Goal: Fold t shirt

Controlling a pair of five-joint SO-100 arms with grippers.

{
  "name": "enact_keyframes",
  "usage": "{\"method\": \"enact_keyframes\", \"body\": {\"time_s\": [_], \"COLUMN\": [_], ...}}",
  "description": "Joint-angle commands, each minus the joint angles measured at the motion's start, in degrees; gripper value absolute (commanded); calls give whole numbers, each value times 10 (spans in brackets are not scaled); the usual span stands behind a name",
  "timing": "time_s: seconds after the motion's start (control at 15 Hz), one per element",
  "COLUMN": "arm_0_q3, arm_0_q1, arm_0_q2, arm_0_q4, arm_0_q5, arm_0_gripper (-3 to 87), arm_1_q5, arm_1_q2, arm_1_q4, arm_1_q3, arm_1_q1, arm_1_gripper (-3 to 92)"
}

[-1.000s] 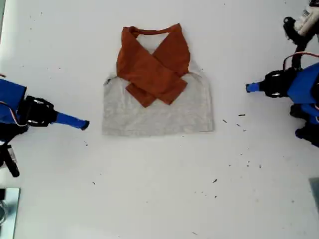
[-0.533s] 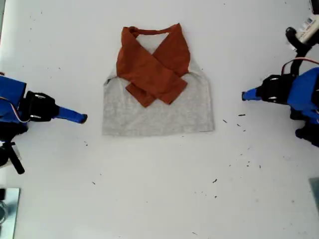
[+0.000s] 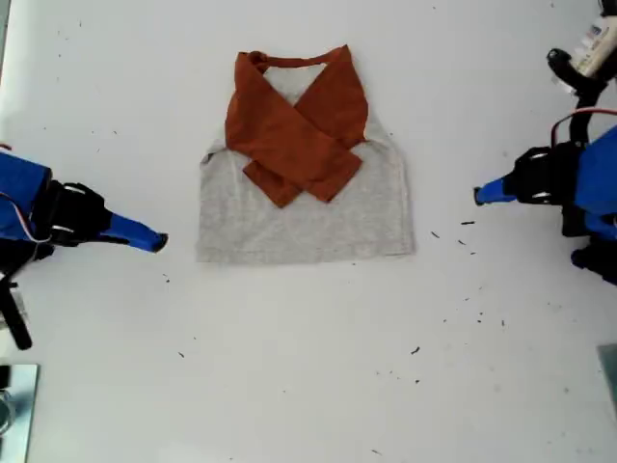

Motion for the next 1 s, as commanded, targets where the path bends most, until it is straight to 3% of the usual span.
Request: {"method": "enact_keyframes", "body": {"time_s": [0.0,0.2,0.27,0.33,0.4,0.47,0.53,0.67,0.93], "arm_0_q3": [-262,-544,-596,-603,-577,-552,-542,-504,-374], "arm_0_q1": [8,25,27,25,21,19,19,14,-8], "arm_0_q2": [-206,-442,-497,-518,-516,-515,-524,-533,-596], "arm_0_q4": [99,256,274,261,236,207,201,171,33], "arm_0_q5": [-42,-69,-54,-14,32,67,73,87,98], "arm_0_gripper": [-3,-3,-3,-3,-3,149,245,303,305], "arm_1_q5": [-45,-98,-105,-107,-107,-112,-109,-101,-80], "arm_1_q2": [-234,-437,-473,-496,-514,-531,-548,-569,-609], "arm_1_q4": [33,114,130,133,134,134,136,119,15], "arm_1_q3": [-259,-522,-575,-599,-608,-609,-610,-581,-463], "arm_1_q1": [-7,-27,-37,-47,-57,-70,-77,-83,-87], "arm_1_gripper": [33,33,33,37,197,309,323,329,370]}}
